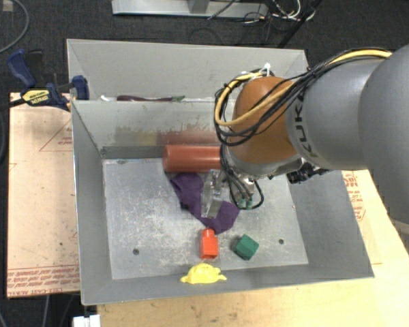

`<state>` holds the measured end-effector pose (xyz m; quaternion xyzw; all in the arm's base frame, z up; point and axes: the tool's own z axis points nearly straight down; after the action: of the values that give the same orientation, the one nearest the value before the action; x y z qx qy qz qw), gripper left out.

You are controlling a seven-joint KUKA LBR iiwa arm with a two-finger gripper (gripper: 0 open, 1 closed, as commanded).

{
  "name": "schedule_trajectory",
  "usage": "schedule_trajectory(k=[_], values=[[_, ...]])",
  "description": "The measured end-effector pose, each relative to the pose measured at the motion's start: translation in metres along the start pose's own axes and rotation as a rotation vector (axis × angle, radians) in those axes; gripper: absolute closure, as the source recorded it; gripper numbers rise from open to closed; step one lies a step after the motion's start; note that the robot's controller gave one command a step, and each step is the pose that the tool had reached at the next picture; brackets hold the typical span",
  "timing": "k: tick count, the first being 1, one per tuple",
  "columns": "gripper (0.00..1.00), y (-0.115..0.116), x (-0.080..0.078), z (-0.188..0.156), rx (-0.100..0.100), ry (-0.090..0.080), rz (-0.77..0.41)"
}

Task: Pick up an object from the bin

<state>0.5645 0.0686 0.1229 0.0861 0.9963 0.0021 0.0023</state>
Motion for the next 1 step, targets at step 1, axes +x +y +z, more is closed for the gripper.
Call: schedule_trajectory(k=[1], values=[[0.0,0.0254,-0.0009,-0.0255,0.001,0.003,0.292]])
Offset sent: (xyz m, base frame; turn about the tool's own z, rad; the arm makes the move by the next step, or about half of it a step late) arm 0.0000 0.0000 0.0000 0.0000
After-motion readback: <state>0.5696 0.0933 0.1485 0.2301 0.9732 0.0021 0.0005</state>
